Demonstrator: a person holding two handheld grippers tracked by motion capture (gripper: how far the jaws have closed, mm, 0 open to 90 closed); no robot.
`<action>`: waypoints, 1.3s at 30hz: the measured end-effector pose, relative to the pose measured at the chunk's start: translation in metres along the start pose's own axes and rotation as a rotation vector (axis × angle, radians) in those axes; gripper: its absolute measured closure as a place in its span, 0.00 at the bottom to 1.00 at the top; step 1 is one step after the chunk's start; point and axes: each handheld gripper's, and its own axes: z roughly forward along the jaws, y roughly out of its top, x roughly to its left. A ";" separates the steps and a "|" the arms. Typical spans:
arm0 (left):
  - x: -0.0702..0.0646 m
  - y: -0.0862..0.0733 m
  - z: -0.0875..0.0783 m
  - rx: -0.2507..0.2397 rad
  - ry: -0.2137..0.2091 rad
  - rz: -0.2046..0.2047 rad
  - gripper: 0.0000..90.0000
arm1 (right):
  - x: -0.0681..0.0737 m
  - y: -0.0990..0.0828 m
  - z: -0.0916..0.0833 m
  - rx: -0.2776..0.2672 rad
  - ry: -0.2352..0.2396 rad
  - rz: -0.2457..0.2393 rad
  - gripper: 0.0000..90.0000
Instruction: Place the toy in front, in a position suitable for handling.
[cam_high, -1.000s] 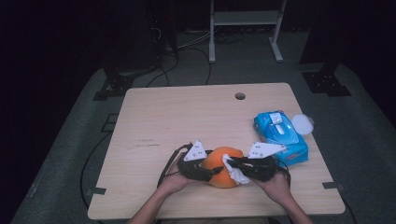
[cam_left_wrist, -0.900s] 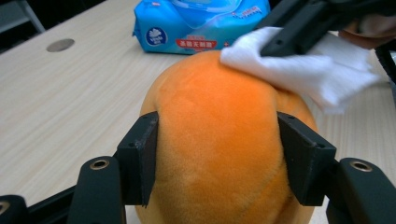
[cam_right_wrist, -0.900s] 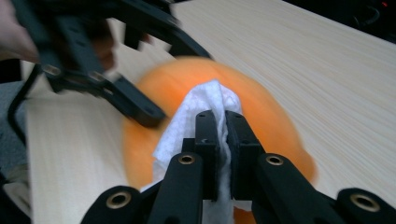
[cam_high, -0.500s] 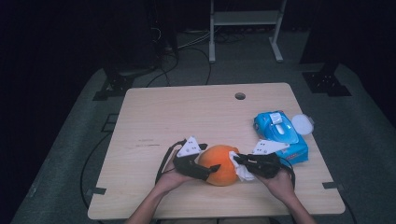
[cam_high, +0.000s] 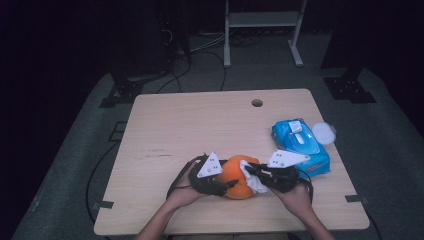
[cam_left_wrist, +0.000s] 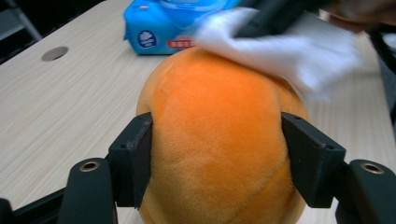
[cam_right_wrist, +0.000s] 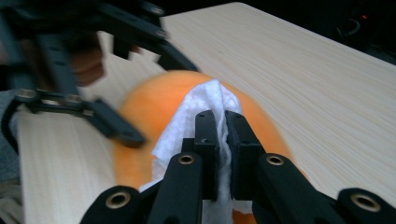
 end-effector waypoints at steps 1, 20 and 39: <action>0.002 -0.002 0.001 -0.009 -0.023 -0.024 0.31 | -0.009 -0.006 -0.003 0.014 -0.017 0.017 0.93; -0.010 0.007 0.006 0.007 0.033 0.008 0.35 | -0.001 0.004 0.000 -0.009 0.028 0.009 0.93; 0.009 0.002 0.001 -0.073 -0.028 -0.156 0.37 | 0.000 0.001 -0.009 0.000 -0.012 -0.017 0.93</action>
